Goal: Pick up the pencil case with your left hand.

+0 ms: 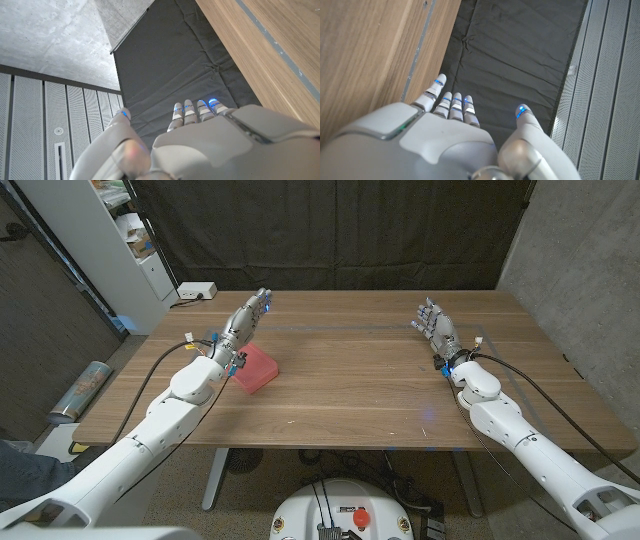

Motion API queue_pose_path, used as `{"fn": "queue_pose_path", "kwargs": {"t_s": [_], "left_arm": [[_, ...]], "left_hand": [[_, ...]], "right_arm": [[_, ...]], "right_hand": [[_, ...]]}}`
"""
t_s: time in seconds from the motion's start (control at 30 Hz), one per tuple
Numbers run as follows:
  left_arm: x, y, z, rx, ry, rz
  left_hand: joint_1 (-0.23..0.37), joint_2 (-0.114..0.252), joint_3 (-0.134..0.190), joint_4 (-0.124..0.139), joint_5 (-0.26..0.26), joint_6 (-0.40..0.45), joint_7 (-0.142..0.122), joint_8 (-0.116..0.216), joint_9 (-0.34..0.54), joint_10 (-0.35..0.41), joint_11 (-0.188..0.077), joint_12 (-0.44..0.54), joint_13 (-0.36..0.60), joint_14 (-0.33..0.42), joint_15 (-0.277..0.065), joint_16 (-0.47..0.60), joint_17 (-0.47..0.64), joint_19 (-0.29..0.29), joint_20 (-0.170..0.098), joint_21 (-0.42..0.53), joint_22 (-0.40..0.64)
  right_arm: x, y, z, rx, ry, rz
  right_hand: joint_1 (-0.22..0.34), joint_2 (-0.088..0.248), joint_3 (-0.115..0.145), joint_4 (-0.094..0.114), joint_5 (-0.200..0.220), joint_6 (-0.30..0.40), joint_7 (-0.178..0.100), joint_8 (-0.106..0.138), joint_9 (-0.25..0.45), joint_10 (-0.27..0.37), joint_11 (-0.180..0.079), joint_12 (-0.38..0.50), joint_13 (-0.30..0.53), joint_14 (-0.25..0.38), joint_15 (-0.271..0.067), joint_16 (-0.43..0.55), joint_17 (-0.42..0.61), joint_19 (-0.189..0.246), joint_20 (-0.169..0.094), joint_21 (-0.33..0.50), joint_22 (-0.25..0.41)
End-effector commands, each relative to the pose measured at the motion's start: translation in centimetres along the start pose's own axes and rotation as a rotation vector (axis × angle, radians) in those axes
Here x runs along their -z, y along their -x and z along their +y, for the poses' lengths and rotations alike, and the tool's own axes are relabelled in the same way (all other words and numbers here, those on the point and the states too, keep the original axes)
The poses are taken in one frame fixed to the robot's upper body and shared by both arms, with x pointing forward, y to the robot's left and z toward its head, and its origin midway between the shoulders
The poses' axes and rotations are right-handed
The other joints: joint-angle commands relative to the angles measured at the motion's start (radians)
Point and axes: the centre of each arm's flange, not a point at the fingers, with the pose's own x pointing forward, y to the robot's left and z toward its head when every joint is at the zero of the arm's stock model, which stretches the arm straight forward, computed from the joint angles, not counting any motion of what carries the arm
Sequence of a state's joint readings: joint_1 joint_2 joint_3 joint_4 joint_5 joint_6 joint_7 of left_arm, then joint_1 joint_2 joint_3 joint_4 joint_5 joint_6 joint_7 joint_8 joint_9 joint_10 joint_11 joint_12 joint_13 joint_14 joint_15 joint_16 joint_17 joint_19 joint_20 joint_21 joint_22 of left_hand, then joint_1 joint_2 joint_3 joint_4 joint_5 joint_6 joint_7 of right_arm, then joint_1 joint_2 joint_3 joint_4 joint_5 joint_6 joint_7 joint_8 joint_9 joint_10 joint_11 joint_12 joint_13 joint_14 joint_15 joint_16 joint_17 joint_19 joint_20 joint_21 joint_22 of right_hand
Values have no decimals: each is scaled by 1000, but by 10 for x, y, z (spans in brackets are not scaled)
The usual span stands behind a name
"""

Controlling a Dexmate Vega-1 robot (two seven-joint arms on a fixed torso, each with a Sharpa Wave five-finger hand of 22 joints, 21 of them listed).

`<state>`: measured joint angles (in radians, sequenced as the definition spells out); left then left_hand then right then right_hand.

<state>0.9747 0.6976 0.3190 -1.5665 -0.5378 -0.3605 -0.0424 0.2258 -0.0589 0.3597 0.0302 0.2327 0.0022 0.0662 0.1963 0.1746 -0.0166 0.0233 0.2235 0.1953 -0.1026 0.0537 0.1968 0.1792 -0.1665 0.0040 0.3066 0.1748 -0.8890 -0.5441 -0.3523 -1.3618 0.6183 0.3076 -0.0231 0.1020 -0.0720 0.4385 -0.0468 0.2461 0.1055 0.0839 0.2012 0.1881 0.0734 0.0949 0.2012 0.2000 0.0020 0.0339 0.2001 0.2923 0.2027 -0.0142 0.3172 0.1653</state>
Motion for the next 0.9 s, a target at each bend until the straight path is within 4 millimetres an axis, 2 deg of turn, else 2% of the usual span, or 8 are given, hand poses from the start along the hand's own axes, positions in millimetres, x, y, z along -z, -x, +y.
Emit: {"fn": "queue_pose_path", "kwargs": {"t_s": [0.03,0.7,0.9], "left_arm": [[-10,15,3,5,-36,-28],[-17,56,15,-46,-75,-48],[-18,61,16,-54,-73,-61]], "left_hand": [[10,5,1,-7,-2,9,1,7,5,7,2,6,0,8,1,6,2,1,3,-2,1],[15,7,0,-13,-6,27,-4,9,5,22,-3,9,0,21,-3,7,2,9,11,-9,2],[15,7,-1,-14,-7,29,-4,8,5,23,-3,8,0,23,-1,6,2,10,12,-11,2]], "right_arm": [[-4,5,-1,11,12,-8],[-5,13,2,7,13,-10],[-4,14,2,2,18,-11]], "right_hand": [[5,8,-3,-1,1,9,0,0,4,5,2,2,-1,2,8,5,0,10,-3,-6,3],[8,13,-9,-4,-1,10,-3,0,4,5,0,1,-2,3,8,6,-5,13,-1,-15,3],[9,14,-10,-5,-2,11,-2,0,4,5,2,1,-2,2,8,5,-7,15,-2,-17,3]]}}
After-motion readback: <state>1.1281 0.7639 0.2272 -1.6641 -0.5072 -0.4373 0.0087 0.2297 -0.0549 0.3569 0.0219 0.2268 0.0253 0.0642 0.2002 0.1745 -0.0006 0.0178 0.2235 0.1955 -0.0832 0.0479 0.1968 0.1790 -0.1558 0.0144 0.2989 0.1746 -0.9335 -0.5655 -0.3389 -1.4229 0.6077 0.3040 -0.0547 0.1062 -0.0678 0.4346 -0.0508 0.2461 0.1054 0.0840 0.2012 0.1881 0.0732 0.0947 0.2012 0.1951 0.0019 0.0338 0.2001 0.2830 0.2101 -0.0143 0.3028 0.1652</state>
